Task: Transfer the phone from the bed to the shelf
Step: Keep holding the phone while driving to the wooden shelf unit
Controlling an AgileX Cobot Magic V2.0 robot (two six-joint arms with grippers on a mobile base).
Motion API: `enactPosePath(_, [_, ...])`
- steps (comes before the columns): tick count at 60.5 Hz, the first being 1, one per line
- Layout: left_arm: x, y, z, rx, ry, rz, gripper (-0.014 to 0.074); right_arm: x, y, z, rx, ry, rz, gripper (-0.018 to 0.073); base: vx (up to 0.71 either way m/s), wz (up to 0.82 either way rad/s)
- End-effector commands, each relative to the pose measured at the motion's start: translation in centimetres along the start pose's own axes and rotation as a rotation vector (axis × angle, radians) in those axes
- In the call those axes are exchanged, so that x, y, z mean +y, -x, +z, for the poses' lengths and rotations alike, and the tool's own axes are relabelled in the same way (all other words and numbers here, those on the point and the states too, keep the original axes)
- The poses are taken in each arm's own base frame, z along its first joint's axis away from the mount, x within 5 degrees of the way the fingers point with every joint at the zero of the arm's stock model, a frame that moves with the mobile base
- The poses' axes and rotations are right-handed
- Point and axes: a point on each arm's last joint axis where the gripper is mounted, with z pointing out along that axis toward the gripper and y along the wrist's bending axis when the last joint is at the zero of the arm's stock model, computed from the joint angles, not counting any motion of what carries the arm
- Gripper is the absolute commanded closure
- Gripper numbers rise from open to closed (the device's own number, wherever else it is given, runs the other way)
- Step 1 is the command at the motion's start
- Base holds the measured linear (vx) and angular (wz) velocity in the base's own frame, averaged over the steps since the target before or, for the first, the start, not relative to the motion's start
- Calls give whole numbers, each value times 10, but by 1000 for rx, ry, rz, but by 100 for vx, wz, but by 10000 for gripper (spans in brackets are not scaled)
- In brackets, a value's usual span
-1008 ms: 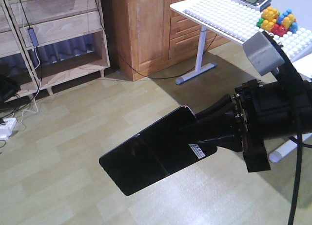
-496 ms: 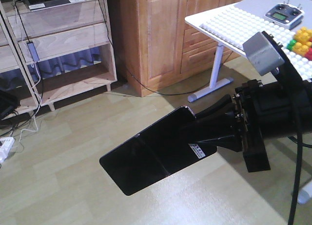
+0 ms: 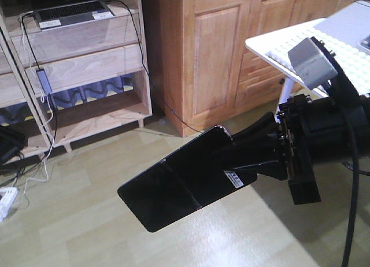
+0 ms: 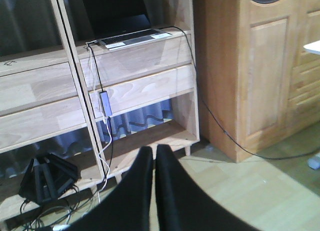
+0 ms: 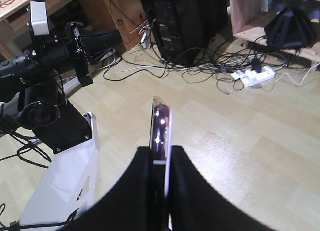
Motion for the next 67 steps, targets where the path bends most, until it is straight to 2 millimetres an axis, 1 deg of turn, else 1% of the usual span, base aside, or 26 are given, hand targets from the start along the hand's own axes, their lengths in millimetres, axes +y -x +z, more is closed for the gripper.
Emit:
enactPosePath(1, [2,14,-3,-107,11,-15,595,17,13,-7,-80,85,-15,561,44,10])
enactPosePath(37, [2,14,-3,-107,11,-15,595,17,13,-7,-80,85,-15,561,44,14])
enactPosePath(67, [2,14,-3,-107,11,-15,595,17,13,-7,-80,85,-15,561,44,27])
